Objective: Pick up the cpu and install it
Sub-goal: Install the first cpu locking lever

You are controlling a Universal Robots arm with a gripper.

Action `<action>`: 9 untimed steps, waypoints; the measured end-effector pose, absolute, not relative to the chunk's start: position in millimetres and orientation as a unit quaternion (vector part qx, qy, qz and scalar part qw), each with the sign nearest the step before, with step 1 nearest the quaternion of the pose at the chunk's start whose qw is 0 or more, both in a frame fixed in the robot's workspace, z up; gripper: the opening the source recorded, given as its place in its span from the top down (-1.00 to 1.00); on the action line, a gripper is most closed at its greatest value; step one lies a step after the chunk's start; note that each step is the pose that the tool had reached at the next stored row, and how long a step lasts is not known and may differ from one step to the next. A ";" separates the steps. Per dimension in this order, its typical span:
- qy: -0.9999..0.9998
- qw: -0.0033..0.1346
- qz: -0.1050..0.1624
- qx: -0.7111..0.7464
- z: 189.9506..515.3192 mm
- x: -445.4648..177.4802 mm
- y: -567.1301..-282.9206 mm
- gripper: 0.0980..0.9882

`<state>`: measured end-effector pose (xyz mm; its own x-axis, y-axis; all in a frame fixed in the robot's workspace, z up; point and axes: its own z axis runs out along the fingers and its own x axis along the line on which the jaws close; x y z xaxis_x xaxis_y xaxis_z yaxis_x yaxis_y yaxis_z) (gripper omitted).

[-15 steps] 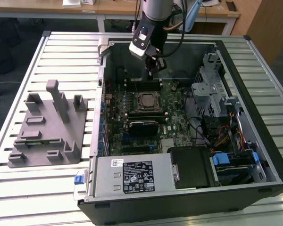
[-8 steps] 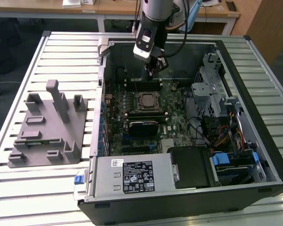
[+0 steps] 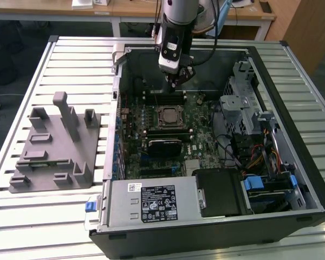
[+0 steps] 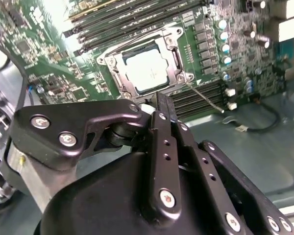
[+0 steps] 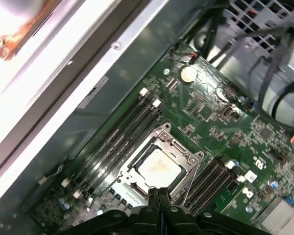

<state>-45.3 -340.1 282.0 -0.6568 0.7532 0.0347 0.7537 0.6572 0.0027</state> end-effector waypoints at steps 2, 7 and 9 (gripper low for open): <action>-0.917 0.015 -0.008 -0.398 281.8 -45.2 -340.1 0.96; -0.935 0.016 -0.007 -0.355 281.5 -45.2 -340.1 0.96; -0.941 0.016 -0.007 -0.338 281.4 -45.2 -340.1 0.96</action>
